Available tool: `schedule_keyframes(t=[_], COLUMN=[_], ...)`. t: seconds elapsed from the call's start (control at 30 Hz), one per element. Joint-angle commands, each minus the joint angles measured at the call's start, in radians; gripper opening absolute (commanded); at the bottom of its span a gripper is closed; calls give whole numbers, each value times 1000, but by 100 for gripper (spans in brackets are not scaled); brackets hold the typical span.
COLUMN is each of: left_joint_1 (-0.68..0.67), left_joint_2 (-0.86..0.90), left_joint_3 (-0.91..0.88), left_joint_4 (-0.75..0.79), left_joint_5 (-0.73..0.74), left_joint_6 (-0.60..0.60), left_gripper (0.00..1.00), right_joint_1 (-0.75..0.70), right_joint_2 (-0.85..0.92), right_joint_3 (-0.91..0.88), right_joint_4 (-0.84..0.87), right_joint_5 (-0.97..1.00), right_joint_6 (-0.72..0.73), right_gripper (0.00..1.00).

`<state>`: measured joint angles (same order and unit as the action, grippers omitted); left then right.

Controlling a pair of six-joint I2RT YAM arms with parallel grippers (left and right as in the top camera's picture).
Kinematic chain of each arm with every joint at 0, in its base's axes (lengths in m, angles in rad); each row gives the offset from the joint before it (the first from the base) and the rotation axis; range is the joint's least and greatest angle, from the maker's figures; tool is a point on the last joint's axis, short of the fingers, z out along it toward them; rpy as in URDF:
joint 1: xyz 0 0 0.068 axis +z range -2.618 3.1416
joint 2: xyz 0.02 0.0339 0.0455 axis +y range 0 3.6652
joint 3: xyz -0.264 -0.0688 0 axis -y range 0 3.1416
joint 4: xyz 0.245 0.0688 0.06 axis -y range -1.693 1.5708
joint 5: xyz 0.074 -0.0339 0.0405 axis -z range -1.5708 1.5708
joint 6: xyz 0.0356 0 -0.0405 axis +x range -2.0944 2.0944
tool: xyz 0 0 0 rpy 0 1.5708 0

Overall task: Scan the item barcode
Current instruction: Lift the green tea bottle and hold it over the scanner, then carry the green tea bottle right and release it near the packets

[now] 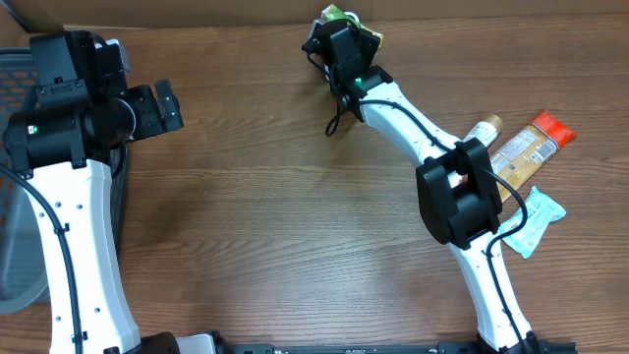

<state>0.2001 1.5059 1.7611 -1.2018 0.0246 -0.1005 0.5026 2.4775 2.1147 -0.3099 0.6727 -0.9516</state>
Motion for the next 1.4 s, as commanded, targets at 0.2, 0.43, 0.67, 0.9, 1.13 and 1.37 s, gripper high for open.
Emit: schedule_keyframes(t=[0.2,0.43,0.67,0.9,1.13,1.37], left_joint_1=[3,3,3,3,3,3], left_joint_2=[5,5,5,5,5,5], left_joint_3=[25,25,25,25,25,25], left_joint_4=[1,1,1,1,1,1], left_joint_5=[-6,-6,-6,-6,-6,-6], left_joint_6=[11,11,11,11,11,11], left_gripper=[100,99,99,100,99,100], right_joint_1=[-2,7,18,37,5,-97], right_joint_2=[-25,-30,-97,-296,-528,-575], right_joint_3=[32,32,32,32,32,31], right_joint_4=[2,-14,-47,-320,-712,-1089], right_joint_5=[60,61,47,-175,-697,-1010], right_joint_6=[0,1,22,288,817,986], right_gripper=[4,4,4,4,4,4])
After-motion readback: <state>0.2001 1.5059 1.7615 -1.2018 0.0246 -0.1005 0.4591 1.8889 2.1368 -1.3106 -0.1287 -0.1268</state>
